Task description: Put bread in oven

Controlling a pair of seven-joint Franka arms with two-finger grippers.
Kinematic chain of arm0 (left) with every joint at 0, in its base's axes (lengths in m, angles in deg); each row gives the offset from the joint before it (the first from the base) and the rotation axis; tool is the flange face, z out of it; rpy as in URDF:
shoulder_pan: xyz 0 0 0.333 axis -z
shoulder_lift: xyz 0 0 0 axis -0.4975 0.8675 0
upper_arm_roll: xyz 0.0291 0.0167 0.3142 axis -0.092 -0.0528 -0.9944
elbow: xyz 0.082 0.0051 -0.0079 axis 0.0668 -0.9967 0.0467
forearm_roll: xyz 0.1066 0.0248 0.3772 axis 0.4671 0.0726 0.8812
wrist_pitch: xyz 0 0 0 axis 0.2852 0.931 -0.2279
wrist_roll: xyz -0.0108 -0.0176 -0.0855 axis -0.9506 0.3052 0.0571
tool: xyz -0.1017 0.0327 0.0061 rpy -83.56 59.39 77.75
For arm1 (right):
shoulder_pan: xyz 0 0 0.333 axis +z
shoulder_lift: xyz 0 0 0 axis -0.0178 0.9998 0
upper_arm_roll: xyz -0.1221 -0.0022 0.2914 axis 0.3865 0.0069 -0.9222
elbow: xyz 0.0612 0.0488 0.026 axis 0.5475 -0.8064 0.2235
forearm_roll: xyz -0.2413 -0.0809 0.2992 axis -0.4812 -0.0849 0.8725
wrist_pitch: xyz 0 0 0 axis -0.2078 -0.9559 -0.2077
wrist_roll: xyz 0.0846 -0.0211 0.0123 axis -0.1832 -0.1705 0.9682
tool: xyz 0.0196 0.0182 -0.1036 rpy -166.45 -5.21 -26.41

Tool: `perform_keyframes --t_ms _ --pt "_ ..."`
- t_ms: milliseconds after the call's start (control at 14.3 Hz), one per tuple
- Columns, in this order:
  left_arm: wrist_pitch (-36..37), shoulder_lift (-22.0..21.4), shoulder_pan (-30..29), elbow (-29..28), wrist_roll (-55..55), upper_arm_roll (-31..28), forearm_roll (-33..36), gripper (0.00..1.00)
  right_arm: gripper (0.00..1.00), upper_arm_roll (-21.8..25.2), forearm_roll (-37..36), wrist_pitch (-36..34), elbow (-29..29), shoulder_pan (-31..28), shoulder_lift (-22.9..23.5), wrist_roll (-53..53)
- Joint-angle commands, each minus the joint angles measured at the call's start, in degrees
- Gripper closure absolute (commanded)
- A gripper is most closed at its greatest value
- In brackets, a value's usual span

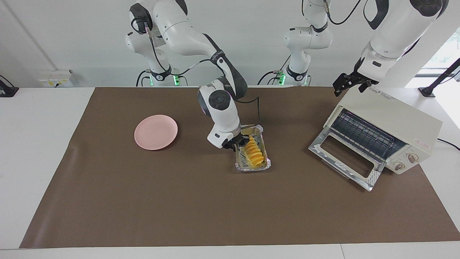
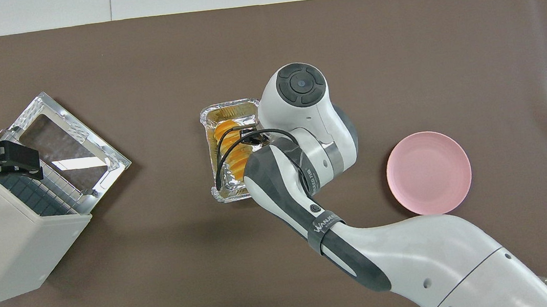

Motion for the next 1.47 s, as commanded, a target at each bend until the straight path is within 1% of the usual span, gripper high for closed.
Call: perform_keyframes --t_ms 0,70,210,350,490,631,841,981,1121,1401 --pt "-0.1 -1.5 -0.5 -1.6 -0.1 0.1 -0.7 0.00 0.00 0.4 1.2 0.5 -1.8 0.1 -2.2 -4.8" --pt "-0.1 -1.5 -0.5 -1.6 -0.1 0.1 -0.7 0.00 0.00 0.5 1.2 -0.2 -1.5 -0.3 -2.3 -5.4" --pt "-0.1 -1.6 -0.5 -1.6 0.0 0.1 -0.7 0.00 0.00 1.2 0.9 -5.5 0.7 -0.5 -3.0 -5.4" --pt "-0.1 -1.5 -0.5 -1.6 0.0 0.1 -0.7 0.00 0.00 3.0 0.2 -7.9 0.5 -1.0 -5.1 -4.8" --pt "-0.3 -1.5 -0.5 -1.6 0.2 0.2 -0.7 0.00 0.00 5.3 0.2 -10.2 0.6 -3.0 -6.7 -3.5" --pt "-0.4 -1.5 0.0 -1.5 0.3 0.2 -0.7 0.00 0.00 6.3 0.2 -11.3 0.5 -7.5 -8.4 1.9" --pt "-0.5 -1.5 -0.4 -1.4 0.2 0.2 -0.7 0.00 0.00 6.3 0.1 -12.6 0.1 -15.2 -11.3 13.5" --pt "-0.5 -1.5 -0.6 -1.4 0.0 0.1 -0.7 0.00 0.00 6.4 -0.6 -13.9 0.0 -19.3 -13.1 18.8" --pt "-0.5 -1.5 -0.6 -1.4 -0.1 0.1 -0.7 0.00 0.00 6.4 -3.6 -18.1 0.0 -23.2 -15.0 24.1" --pt "-0.4 -1.5 -0.4 -1.4 0.3 0.2 -0.7 0.00 0.00 6.6 -5.1 -24.2 0.4 -30.0 -18.1 36.9"
